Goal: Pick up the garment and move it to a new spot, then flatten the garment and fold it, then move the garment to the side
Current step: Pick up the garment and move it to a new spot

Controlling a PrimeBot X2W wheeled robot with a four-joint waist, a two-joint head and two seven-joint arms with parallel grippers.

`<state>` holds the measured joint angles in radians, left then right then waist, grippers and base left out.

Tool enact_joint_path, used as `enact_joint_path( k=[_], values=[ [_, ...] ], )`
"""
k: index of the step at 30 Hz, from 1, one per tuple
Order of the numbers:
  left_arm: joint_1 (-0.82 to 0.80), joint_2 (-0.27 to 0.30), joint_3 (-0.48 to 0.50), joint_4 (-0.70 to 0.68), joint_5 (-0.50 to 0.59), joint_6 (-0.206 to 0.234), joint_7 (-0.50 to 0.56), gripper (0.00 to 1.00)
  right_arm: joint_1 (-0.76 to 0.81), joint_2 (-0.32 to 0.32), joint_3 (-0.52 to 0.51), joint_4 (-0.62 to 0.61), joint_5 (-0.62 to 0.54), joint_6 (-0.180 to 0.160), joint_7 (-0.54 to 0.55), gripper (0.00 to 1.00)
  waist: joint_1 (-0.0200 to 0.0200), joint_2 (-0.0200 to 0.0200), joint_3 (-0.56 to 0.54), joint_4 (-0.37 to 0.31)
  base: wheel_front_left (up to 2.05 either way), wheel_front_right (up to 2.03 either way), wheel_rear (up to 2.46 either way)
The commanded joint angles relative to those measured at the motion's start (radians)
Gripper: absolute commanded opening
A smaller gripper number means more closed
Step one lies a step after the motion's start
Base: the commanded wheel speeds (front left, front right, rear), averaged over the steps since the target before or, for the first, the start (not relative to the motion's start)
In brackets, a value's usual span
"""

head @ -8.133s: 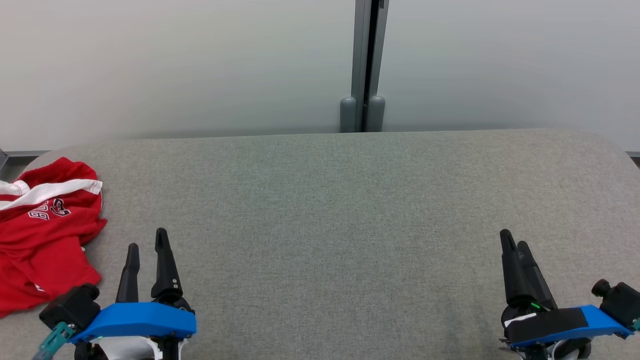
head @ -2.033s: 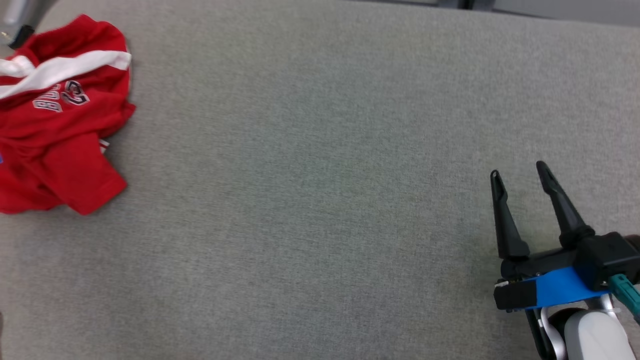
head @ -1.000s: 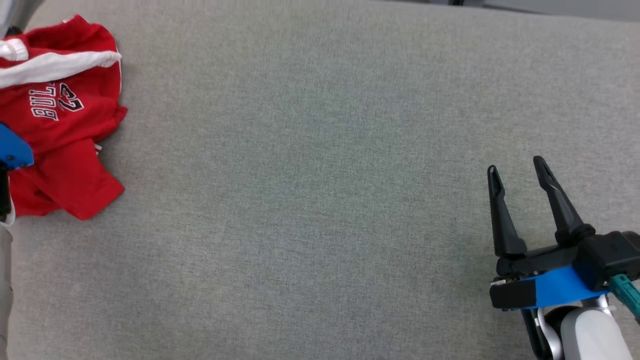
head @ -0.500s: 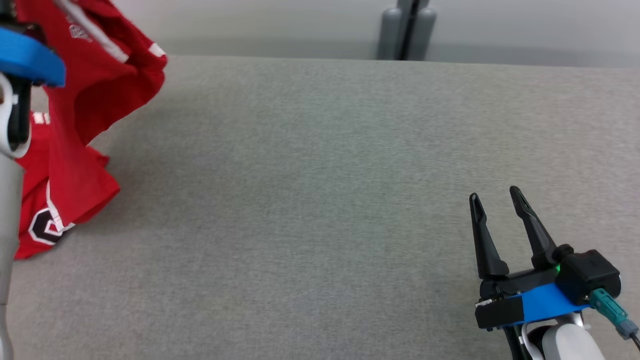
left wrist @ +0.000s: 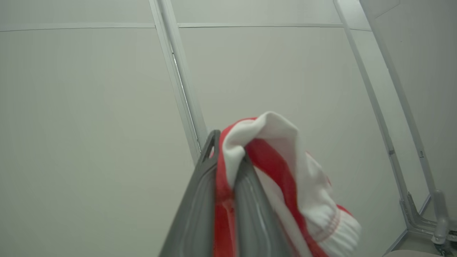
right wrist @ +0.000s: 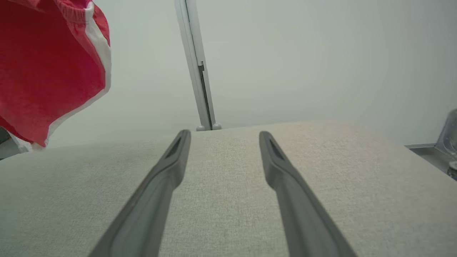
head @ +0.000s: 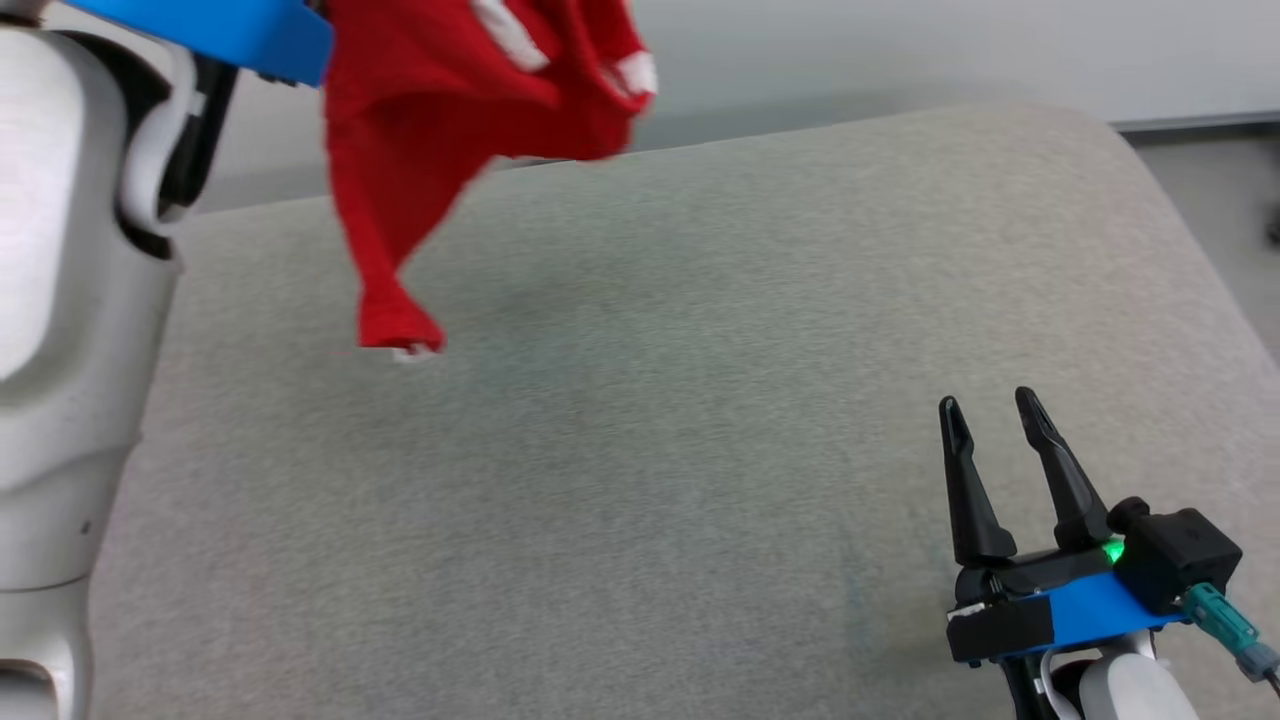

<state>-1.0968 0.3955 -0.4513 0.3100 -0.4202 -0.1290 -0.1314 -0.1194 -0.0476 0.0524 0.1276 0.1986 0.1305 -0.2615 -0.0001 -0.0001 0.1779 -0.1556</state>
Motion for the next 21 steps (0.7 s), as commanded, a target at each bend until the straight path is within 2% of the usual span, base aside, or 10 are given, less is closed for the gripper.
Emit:
enact_joint_path(
  k=[1,4,9,21],
  values=[
    [0.0,-0.012,-0.014,-0.009,-0.003,0.003,0.014,0.0,-0.007,-0.005,0.003,-0.007,0.011,0.0,-0.004,1.0,0.0001,0.0001,-0.01,-0.041,0.0,0.0,0.0],
    [0.051,-0.033,-0.037,-0.007,-0.013,0.008,0.018,0.0,-0.006,-0.005,0.005,-0.014,0.023,0.0,-0.004,1.0,0.0001,0.0001,-0.001,-0.071,0.0,0.0,0.0],
    [0.145,-0.063,-0.072,0.021,-0.026,0.015,0.005,0.0,0.0,-0.005,-0.001,-0.023,0.029,0.0,-0.004,1.0,0.0001,0.0001,0.007,-0.084,0.0,0.0,0.0],
    [0.484,-0.189,-0.191,0.192,-0.081,0.026,-0.073,0.0,-0.017,-0.005,-0.003,-0.017,0.014,0.0,-0.004,1.0,0.0001,0.0001,0.018,-0.03,0.0,0.0,0.0]
  ],
)
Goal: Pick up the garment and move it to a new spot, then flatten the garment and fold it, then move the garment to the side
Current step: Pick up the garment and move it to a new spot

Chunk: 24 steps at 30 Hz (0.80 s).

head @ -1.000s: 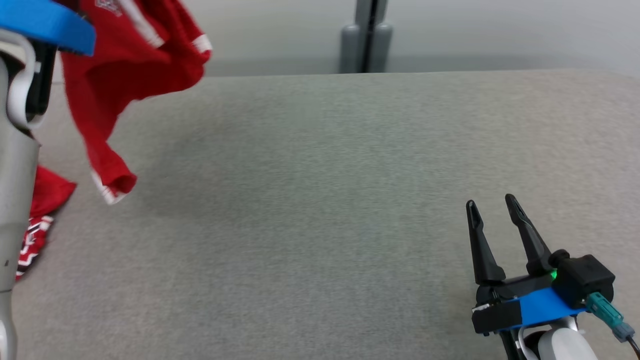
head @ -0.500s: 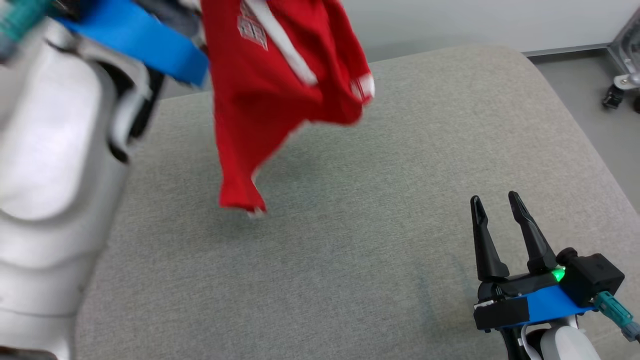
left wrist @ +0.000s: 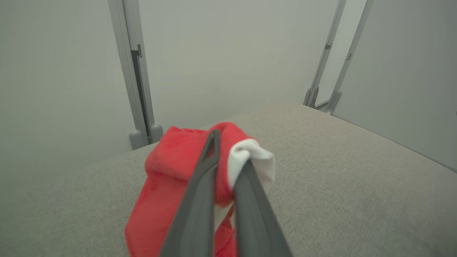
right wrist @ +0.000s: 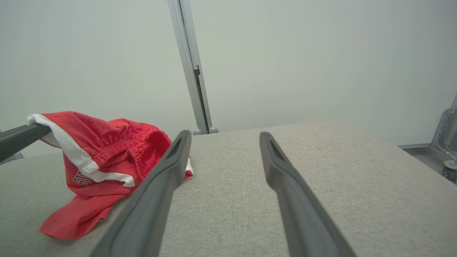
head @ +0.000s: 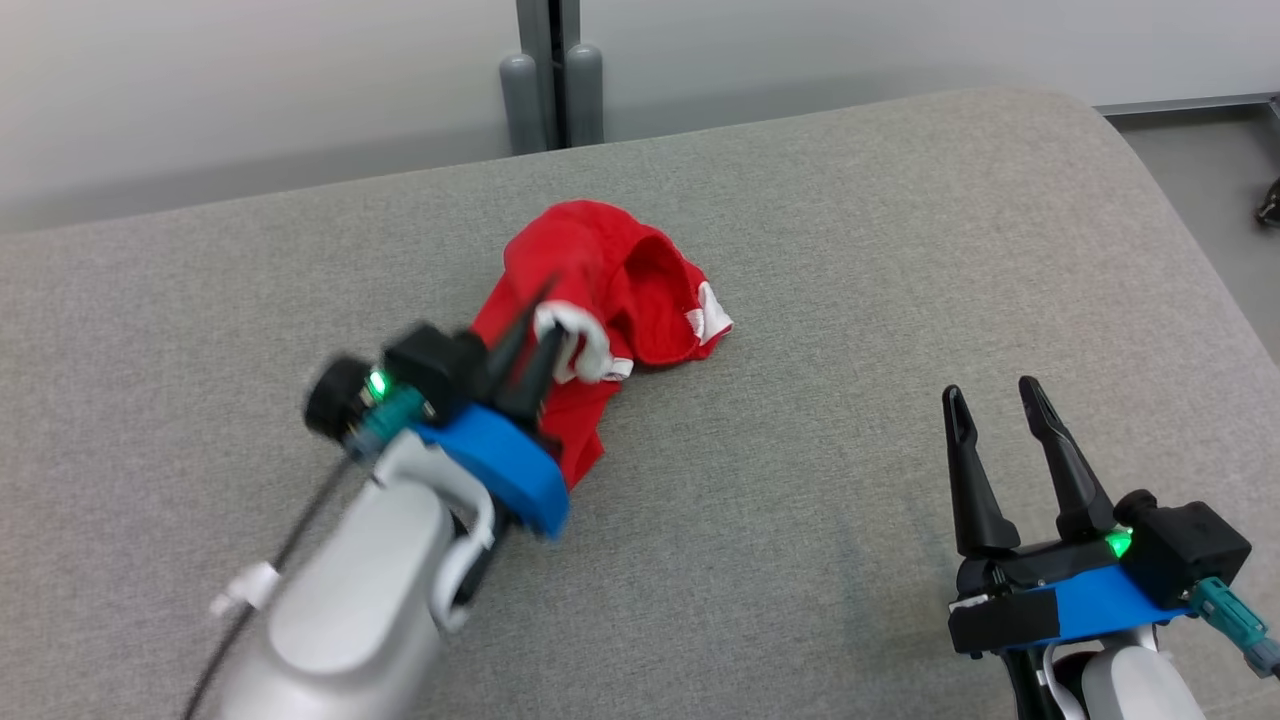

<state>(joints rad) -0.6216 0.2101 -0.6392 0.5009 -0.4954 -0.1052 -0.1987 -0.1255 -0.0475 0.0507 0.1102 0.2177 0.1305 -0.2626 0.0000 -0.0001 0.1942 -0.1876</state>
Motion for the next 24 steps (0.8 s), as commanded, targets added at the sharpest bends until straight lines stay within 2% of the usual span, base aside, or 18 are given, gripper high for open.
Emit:
enact_joint_path(
  k=[1,8,9,10,11,17,24],
  values=[
    [0.032,-0.014,-0.013,0.018,-0.006,0.002,-0.01,0.0,-0.013,-0.005,-0.002,0.002,-0.007,0.0,-0.003,1.0,0.0,0.0001,0.001,0.005,0.0,0.0,0.0],
    [0.139,-0.076,-0.097,0.117,0.002,-0.01,-0.036,0.0,-0.01,-0.005,0.008,0.015,-0.006,0.0,-0.003,1.0,0.0,0.0001,-0.008,0.021,0.0,0.0,0.0],
    [0.144,-0.083,-0.105,0.125,0.004,-0.009,-0.039,0.18,-0.008,-0.005,0.009,0.017,-0.005,0.0,-0.003,1.0,0.0,0.0001,-0.01,0.022,0.0,0.0,0.0],
    [0.149,-0.089,-0.108,0.132,0.005,-0.01,-0.044,0.82,-0.006,-0.005,0.01,0.019,-0.005,0.0,-0.003,1.0,0.0,0.0001,-0.013,0.025,0.0,0.0,0.0],
    [0.152,-0.096,-0.11,0.138,0.005,-0.008,-0.047,1.0,-0.003,-0.005,0.011,0.021,-0.004,0.0,-0.003,1.0,0.0,0.0001,-0.016,0.027,0.0,0.0,0.0],
    [0.18,-0.119,-0.118,0.152,0.013,0.006,-0.061,1.0,0.008,-0.005,0.007,0.026,-0.004,0.0,-0.003,1.0,0.0,0.0001,-0.034,0.041,0.0,0.0,0.0],
    [0.273,-0.1,-0.09,0.15,0.021,0.038,-0.068,1.0,0.036,-0.005,-0.01,0.037,-0.007,0.0,-0.003,1.0,0.0,0.0001,-0.065,0.08,0.0,0.0,0.0]
  ],
)
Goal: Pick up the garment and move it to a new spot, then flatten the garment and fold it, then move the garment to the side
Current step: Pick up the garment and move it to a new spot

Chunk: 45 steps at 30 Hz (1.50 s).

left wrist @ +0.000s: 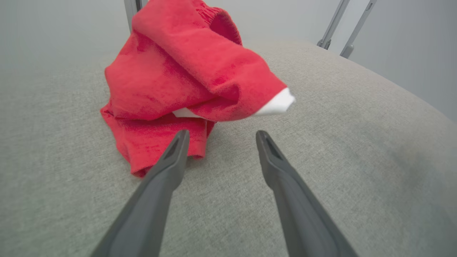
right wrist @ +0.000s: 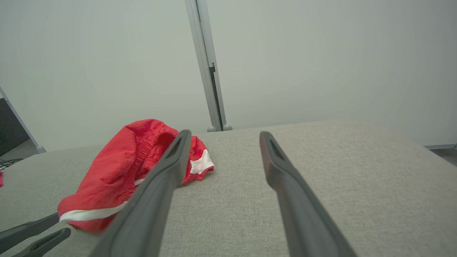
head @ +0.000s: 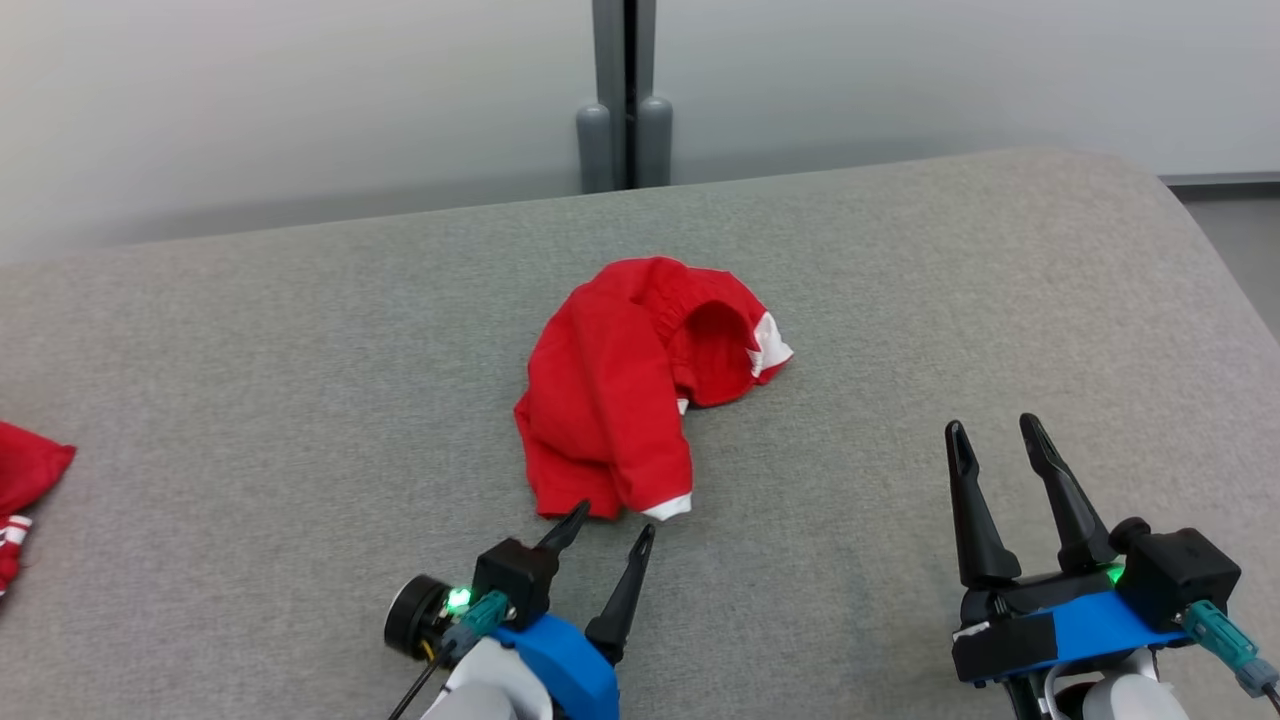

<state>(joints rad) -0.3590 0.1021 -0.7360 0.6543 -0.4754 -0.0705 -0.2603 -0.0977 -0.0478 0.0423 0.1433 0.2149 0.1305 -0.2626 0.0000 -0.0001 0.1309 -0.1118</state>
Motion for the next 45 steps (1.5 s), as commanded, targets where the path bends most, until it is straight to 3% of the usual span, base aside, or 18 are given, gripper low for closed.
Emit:
enact_joint_path(
  k=[1,9,17,25,34,45],
  values=[
    [0.027,0.01,0.011,-0.009,0.002,0.006,-0.006,1.0,0.012,-0.005,-0.004,0.005,-0.006,0.0,-0.003,1.0,0.0,0.0001,-0.006,0.012,0.0,0.0,0.0],
    [0.116,0.046,0.113,-0.13,0.025,0.033,-0.006,1.0,0.033,-0.005,-0.008,0.023,-0.017,0.0,-0.003,1.0,0.0,0.0001,-0.055,0.085,0.0,0.0,0.0],
    [0.171,0.075,0.298,-0.316,0.075,0.073,-0.006,1.0,0.059,-0.005,-0.018,0.038,-0.03,0.0,-0.003,1.0,0.0,0.0001,-0.099,0.154,0.0,0.0,0.0],
    [0.24,0.082,0.489,-0.418,0.124,0.089,-0.006,1.0,0.078,-0.005,-0.032,0.051,-0.037,0.0,-0.003,1.0,0.0,0.0001,-0.135,0.176,0.0,0.0,0.0],
    [0.327,0.08,0.636,-0.422,0.173,0.069,-0.006,1.0,0.108,-0.005,-0.064,0.071,-0.056,0.0,-0.003,1.0,0.0,0.0001,-0.155,0.158,0.0,0.0,0.0],
    [0.331,0.05,0.662,-0.381,0.234,0.031,-0.006,1.0,0.135,-0.005,-0.087,0.096,-0.059,0.0,-0.003,1.0,0.0,0.0001,-0.153,0.134,0.0,0.0,0.0]
  ],
)
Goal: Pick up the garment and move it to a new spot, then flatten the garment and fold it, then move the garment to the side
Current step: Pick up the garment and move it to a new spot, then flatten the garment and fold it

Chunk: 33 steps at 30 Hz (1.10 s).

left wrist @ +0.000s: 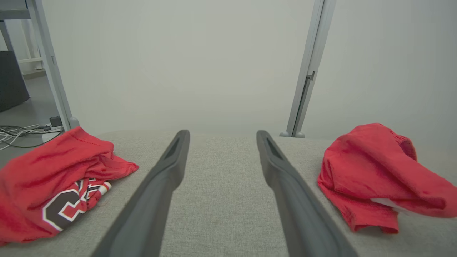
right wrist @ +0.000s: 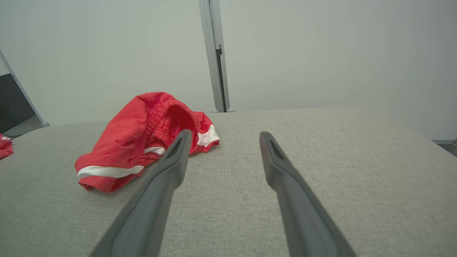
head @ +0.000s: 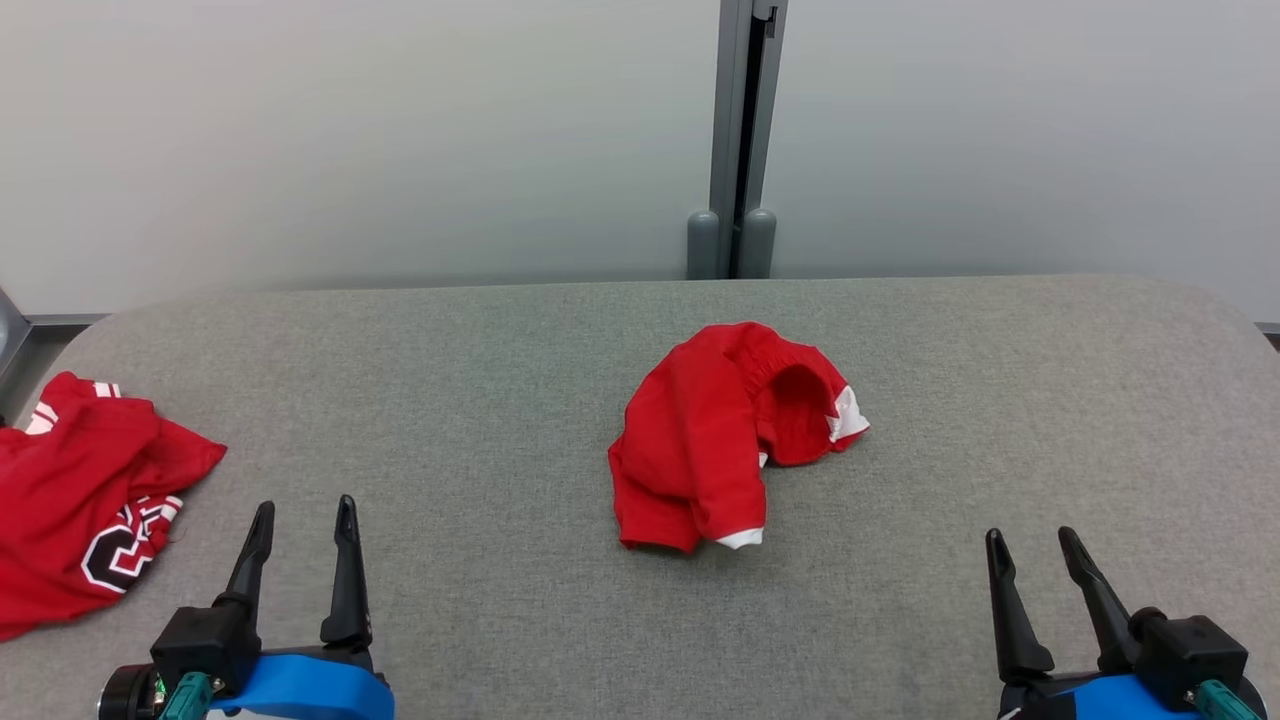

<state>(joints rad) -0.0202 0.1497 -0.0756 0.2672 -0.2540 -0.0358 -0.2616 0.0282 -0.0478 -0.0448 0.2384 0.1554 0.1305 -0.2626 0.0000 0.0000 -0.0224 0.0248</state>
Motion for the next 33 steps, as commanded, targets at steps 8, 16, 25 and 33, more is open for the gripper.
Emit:
enact_joint_path(
  k=[8,16,25,33],
  values=[
    [-0.021,-0.006,0.018,0.025,0.045,-0.017,-0.005,1.0,-0.003,-0.005,-0.002,0.003,-0.006,0.0,-0.003,1.0,0.0,0.0,0.006,-0.017,0.0,0.0,0.0],
    [-0.023,-0.014,0.029,0.037,0.056,-0.025,-0.005,1.0,0.0,-0.005,-0.005,0.008,-0.003,0.0,-0.003,1.0,0.0,0.0,0.008,-0.016,0.0,0.0,0.0],
    [-0.025,-0.024,0.043,0.041,0.072,-0.035,-0.005,1.0,-0.006,-0.005,-0.004,0.015,0.0,0.0,-0.003,1.0,0.0,0.0,0.01,-0.013,0.0,0.0,0.0],
    [-0.024,-0.031,0.054,0.044,0.08,-0.041,-0.005,1.0,-0.009,-0.005,-0.002,0.02,0.001,0.0,-0.003,1.0,0.0,0.0,0.011,-0.014,0.0,0.0,0.0]
  ],
)
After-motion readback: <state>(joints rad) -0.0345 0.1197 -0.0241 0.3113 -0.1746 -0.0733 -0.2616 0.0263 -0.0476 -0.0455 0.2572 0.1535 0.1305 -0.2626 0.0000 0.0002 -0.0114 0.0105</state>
